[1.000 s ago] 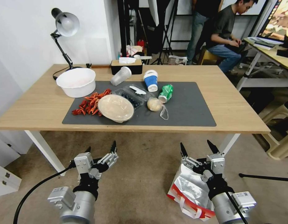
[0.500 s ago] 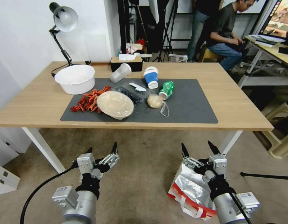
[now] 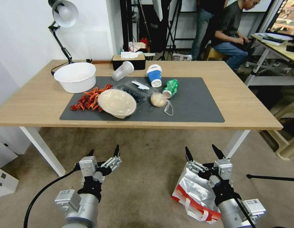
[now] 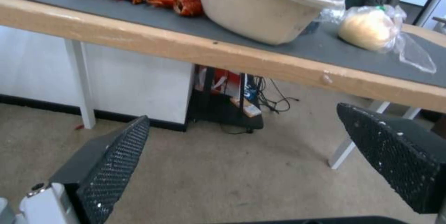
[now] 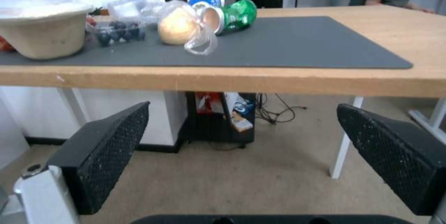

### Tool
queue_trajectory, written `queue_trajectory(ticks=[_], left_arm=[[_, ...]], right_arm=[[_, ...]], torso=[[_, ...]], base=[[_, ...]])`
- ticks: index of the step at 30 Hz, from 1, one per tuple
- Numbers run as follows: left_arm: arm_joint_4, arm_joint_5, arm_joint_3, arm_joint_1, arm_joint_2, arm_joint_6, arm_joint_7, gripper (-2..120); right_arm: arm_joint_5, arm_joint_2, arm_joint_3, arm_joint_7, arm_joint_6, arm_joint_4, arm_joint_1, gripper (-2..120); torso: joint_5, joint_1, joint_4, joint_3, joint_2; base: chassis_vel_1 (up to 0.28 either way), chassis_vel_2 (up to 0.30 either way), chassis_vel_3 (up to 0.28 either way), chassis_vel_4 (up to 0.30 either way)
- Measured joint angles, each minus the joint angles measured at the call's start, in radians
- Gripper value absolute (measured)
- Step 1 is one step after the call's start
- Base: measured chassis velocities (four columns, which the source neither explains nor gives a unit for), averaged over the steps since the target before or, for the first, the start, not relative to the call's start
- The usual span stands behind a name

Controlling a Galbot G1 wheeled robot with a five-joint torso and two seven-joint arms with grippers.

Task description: Pick up the food delivery bag from the floor and place it on the table.

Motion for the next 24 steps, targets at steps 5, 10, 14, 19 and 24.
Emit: queue_trajectory(ticks=[5,10,14,19,24], left_arm=[[0.007,0.002,-0.002,-0.001,0.001,-0.001,0.012,100],[0.013,0.003,-0.002,-0.002,0.001,-0.005,0.016,100],[0.020,0.007,0.000,-0.003,0.002,-0.006,0.022,100],[0.022,0.008,0.002,-0.005,0.001,-0.007,0.021,100],[0.022,0.009,0.001,-0.003,0.003,-0.009,0.021,100]], right_arm=[[0.007,0.000,0.001,-0.005,0.002,-0.007,-0.001,100],[0.016,0.000,0.009,-0.005,0.009,-0.020,0.000,100],[0.026,0.000,0.023,-0.005,0.020,-0.026,-0.005,100],[0.029,0.000,0.028,-0.008,0.029,-0.032,-0.007,100],[0.029,0.000,0.026,-0.010,0.036,-0.038,-0.007,100]], torso=[[-0.0001,-0.009,0.0000,-0.013,-0.022],[0.0001,-0.020,0.0000,-0.026,-0.045],[0.0000,-0.028,0.0000,-0.039,-0.067],[0.0000,-0.038,0.0000,-0.051,-0.089],[0.0000,-0.047,0.0000,-0.065,-0.112]], base=[[0.000,0.000,0.000,0.000],[0.000,0.000,0.000,0.000],[0.000,0.000,0.000,0.000],[0.000,0.000,0.000,0.000],[0.000,0.000,0.000,0.000]])
